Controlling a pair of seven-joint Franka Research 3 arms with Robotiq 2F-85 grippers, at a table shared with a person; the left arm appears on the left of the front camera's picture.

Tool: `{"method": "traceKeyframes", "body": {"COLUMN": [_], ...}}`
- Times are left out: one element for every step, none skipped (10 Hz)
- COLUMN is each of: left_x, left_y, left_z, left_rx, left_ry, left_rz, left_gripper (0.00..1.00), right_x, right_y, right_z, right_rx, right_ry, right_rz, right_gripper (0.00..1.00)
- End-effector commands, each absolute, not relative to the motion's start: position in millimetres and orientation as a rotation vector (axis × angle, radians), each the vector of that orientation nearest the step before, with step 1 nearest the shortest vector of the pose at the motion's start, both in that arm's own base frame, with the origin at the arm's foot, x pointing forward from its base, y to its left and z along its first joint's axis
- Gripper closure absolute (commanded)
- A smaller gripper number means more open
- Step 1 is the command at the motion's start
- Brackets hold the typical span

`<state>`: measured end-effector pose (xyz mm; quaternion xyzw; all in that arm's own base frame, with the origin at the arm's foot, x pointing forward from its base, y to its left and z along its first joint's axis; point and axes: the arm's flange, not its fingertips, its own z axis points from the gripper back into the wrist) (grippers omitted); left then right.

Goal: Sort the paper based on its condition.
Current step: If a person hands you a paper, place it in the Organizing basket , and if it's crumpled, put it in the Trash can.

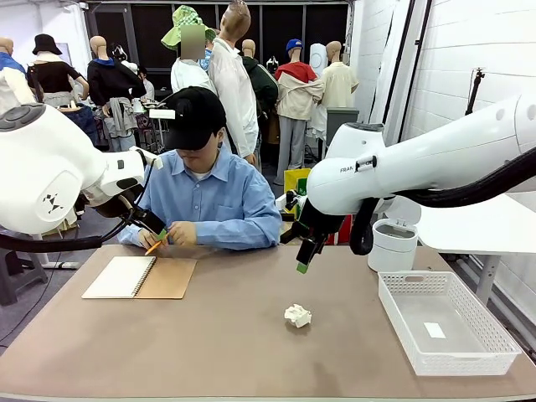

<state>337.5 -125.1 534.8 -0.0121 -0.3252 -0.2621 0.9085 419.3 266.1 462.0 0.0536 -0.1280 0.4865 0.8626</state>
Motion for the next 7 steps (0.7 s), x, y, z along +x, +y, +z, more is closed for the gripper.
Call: {"method": "traceKeyframes", "body": {"left_x": [337.3,337.3,337.3,337.3,337.3,337.3,337.3], "left_y": [-124.5,-124.5,-124.5,-124.5,-124.5,-124.5,-124.5], "left_z": [534.5,534.5,534.5,534.5,534.5,534.5,534.5], "left_rx": [-0.025,-0.025,-0.025,-0.025,-0.025,-0.025,-0.025], "left_ry": [-0.665,-0.665,-0.665,-0.665,-0.665,-0.665,-0.665], "left_rz": [-0.541,-0.541,-0.541,-0.541,-0.541,-0.541,-0.541], "left_gripper": [0.00,0.00,0.00,0.00,0.00,0.00,0.00], "right_x": [418.1,418.1,418.1,418.1,418.1,418.7,425.4], "right_y": [267.1,267.1,267.1,267.1,267.1,267.0,272.3], "right_z": [463.1,463.1,463.1,463.1,463.1,462.9,446.3], "right_rx": [0.118,0.118,0.118,0.118,0.118,0.113,0.110], "right_ry": [-0.270,-0.270,-0.270,-0.270,-0.270,-0.270,-0.242], "right_rz": [1.031,1.031,1.031,1.031,1.031,1.022,1.029], "right_gripper": [0.00,0.00,0.00,0.00,0.00,0.00,0.00]}}
